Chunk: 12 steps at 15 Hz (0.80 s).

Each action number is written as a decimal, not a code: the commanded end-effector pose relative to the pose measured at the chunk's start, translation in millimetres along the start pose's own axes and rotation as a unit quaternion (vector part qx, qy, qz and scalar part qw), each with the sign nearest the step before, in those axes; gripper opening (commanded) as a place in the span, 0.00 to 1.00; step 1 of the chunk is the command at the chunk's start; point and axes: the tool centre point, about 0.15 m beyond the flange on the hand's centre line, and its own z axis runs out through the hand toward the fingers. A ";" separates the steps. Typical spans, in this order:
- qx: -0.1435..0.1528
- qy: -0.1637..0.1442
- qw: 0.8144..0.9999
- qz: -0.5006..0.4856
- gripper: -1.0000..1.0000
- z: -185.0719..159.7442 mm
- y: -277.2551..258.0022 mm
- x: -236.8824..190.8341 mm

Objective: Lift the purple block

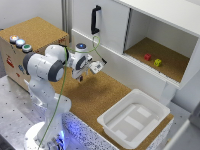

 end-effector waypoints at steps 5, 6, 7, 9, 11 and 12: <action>0.013 -0.035 0.999 -0.005 0.00 24.1 5.9 19.6; 0.011 -0.037 0.999 -0.004 0.00 24.2 6.1 20.4; 0.010 -0.039 0.999 -0.002 0.00 24.8 6.2 20.3; 0.010 -0.048 0.999 0.004 0.00 26.9 5.7 20.0; 0.010 -0.058 0.998 0.006 0.00 29.4 5.7 19.6; -0.001 -0.068 0.998 0.006 0.00 30.7 6.8 20.4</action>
